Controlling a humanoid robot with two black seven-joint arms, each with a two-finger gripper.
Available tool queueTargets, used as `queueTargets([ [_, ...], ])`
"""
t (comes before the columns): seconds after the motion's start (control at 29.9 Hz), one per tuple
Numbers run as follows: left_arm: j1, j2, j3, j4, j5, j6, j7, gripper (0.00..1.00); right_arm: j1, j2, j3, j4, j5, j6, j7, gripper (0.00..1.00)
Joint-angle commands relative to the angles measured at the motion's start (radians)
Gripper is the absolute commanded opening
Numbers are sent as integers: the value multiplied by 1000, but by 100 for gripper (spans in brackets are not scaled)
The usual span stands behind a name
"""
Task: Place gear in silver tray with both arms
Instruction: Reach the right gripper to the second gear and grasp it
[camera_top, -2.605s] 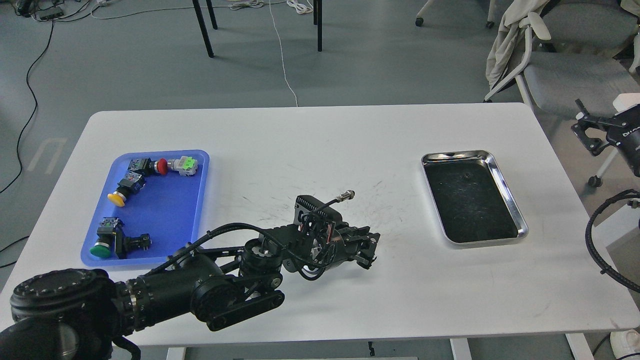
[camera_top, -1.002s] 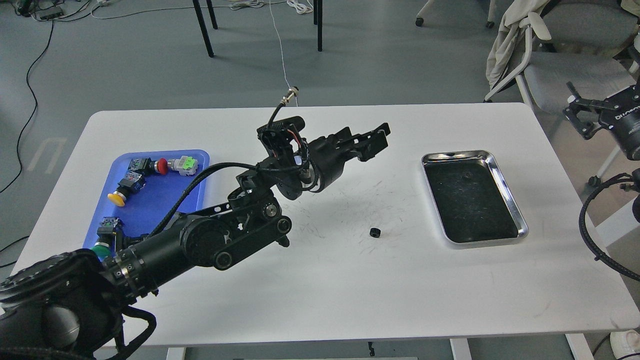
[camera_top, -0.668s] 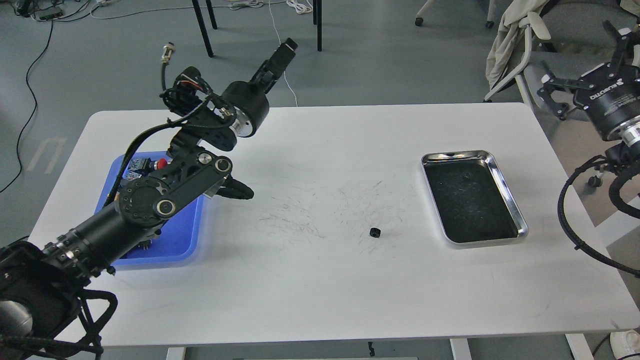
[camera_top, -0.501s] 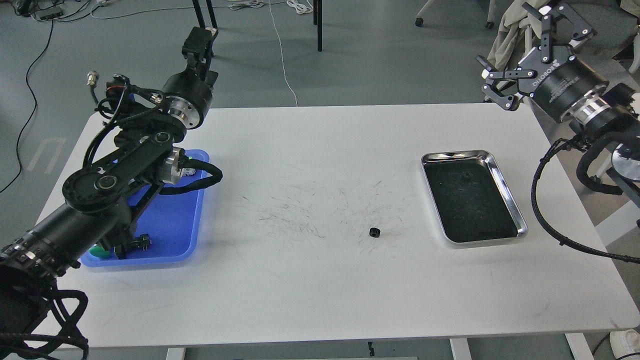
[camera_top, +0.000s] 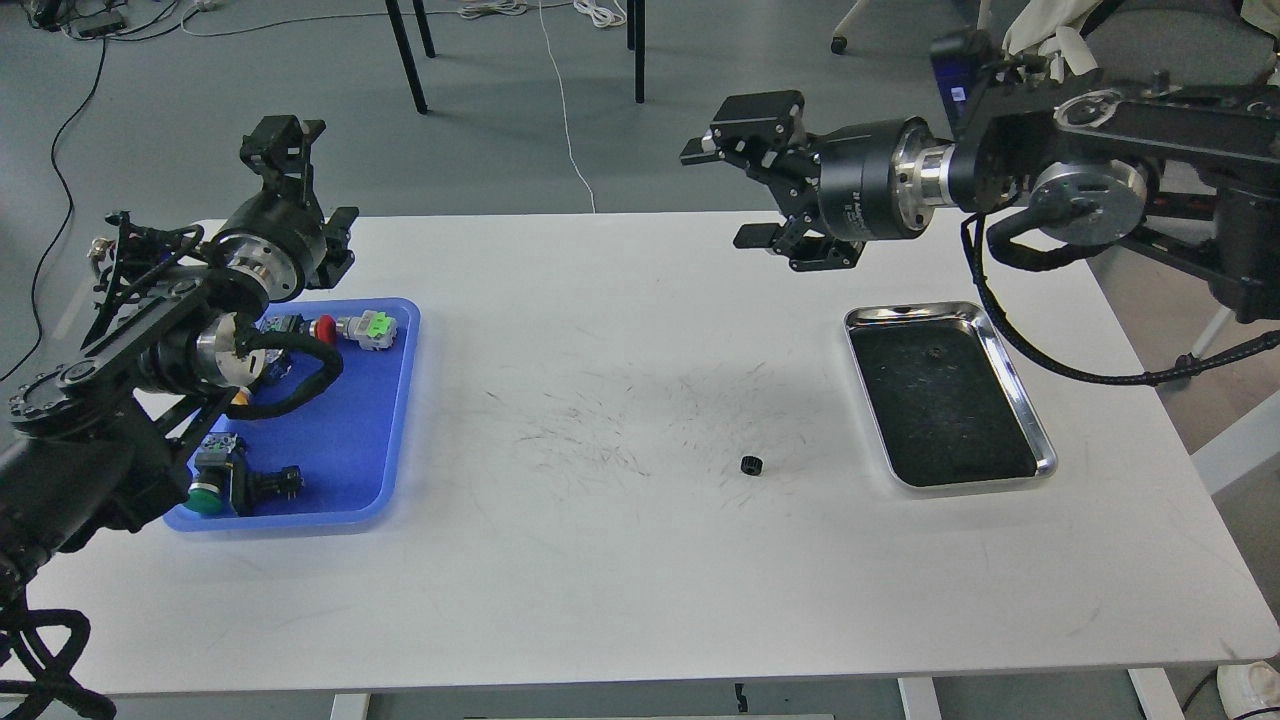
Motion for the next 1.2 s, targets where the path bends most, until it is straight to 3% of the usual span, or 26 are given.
queueTargets([
  [0.0, 7, 15, 4, -10, 1, 0, -25, 98, 82, 123, -127, 40, -150, 14, -11, 97],
  [0.17, 12, 22, 4, -11, 1, 2, -34, 98, 121, 272, -270, 51, -345, 104, -9, 97],
  [0.37, 13, 25, 3, -11, 1, 3, -42, 98, 23, 365, -299, -24, -498, 104, -6, 97],
  [0.67, 13, 29, 1, -21, 1, 3, -42, 98, -78, 406, -344, -138, -577, 100, -6, 95],
  [0.8, 12, 29, 1, -22, 1, 3, -42, 98, -129, 423, -344, -195, -608, 91, -6, 89],
  [1.17, 10, 28, 4, -34, 1, 3, -42, 98, -151, 461, -345, -206, -612, 81, -6, 79],
])
